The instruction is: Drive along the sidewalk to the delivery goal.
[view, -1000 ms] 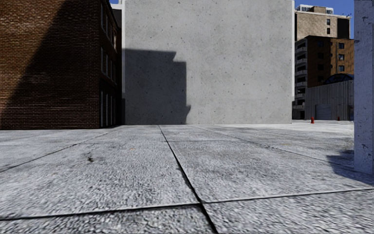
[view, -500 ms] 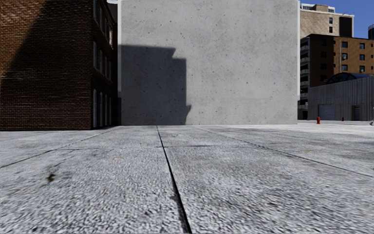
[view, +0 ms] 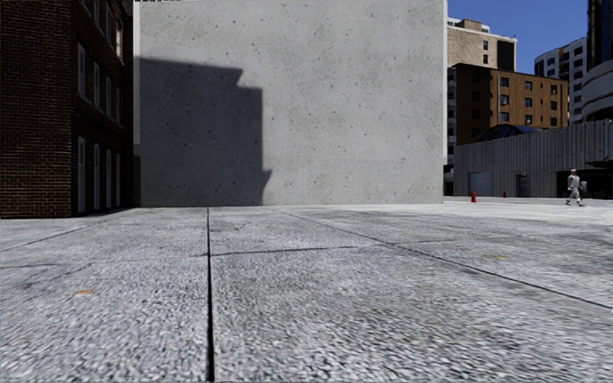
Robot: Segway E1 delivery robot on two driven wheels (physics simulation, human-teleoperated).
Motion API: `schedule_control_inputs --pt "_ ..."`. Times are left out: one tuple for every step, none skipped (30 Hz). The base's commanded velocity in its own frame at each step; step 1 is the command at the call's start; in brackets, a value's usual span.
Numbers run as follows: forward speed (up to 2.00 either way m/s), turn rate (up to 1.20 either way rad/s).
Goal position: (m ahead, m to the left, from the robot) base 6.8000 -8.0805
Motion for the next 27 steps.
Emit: schedule_control_inputs --pt "2.00 -0.57" --pt "2.00 -0.09" --pt "2.00 -0.01" --pt "2.00 -0.01" --pt "2.00 0.00" --pt "2.00 0.00" --pt "2.00 0.00" --pt "2.00 0.00" --pt "2.00 0.00" --pt "2.00 0.00" --pt "2.00 0.00" --pt "2.00 0.00" --pt "2.00 0.00" --pt "2.00 -0.06" --pt "2.00 -0.54" --pt "2.00 -0.99" --pt "2.00 -1.20" --pt "2.00 -1.20" --pt "2.00 -1.20" --pt "2.00 -1.20" --pt "2.00 -1.20" --pt "2.00 -1.20" --pt "2.00 -1.20" --pt "2.00 -1.20" --pt "2.00 -1.20" --pt "2.00 -1.20" --pt "2.00 -1.20"
